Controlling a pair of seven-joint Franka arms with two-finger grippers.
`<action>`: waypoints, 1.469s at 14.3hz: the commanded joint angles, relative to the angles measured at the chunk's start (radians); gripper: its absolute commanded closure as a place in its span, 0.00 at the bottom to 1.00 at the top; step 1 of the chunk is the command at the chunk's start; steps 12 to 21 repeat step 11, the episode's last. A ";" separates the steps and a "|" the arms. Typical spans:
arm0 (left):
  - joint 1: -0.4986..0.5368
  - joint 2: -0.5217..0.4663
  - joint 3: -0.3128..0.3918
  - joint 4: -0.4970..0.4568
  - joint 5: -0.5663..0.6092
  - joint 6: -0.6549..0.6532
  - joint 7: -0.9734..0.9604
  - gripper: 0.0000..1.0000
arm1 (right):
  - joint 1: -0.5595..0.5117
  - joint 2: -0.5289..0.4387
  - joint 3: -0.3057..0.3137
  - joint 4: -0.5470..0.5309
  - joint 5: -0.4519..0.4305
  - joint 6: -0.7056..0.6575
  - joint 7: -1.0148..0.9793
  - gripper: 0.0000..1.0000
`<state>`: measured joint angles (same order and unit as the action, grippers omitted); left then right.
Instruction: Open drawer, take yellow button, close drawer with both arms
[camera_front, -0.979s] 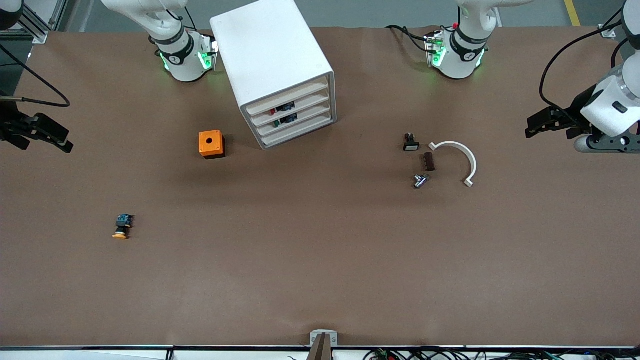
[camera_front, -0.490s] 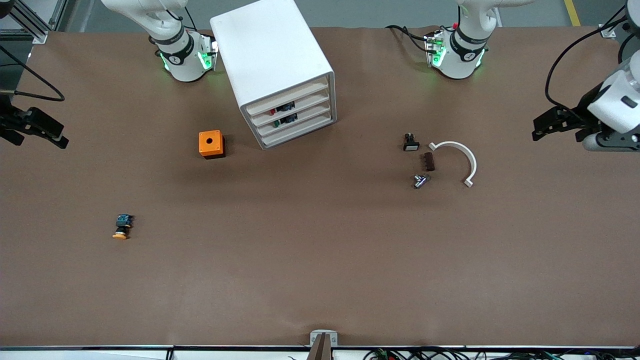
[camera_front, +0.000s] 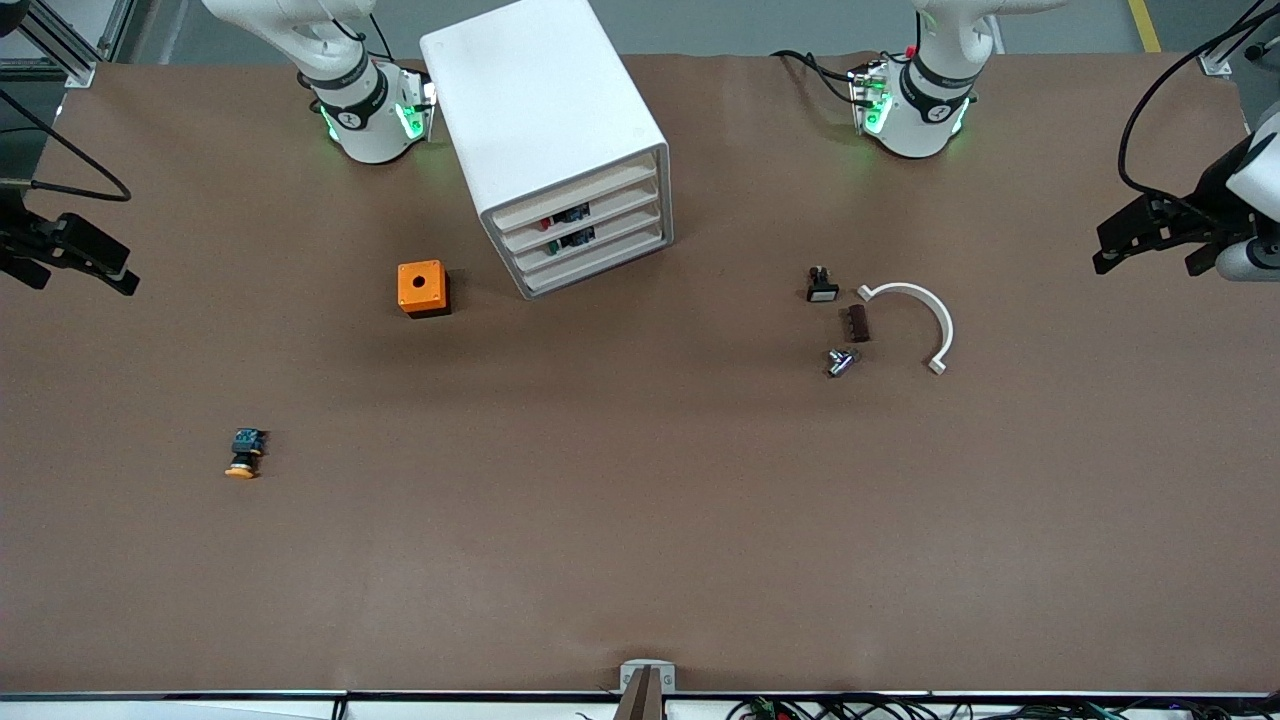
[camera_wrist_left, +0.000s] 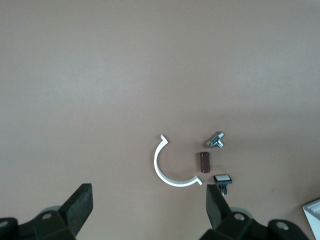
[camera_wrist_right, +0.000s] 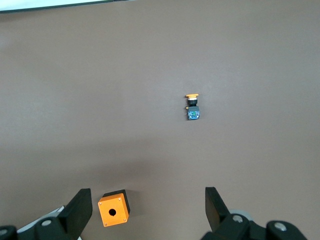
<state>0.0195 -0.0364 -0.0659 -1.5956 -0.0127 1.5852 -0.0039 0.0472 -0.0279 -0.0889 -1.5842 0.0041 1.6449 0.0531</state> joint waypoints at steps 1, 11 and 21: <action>-0.001 0.000 -0.003 0.025 0.010 -0.057 -0.001 0.00 | -0.006 -0.004 0.001 0.009 0.013 -0.017 -0.004 0.00; 0.002 0.015 -0.002 0.028 0.014 -0.062 0.001 0.00 | -0.007 -0.003 0.001 0.015 0.004 -0.020 -0.006 0.00; 0.002 0.015 -0.002 0.028 0.014 -0.062 0.001 0.00 | -0.007 -0.003 0.001 0.015 0.004 -0.020 -0.006 0.00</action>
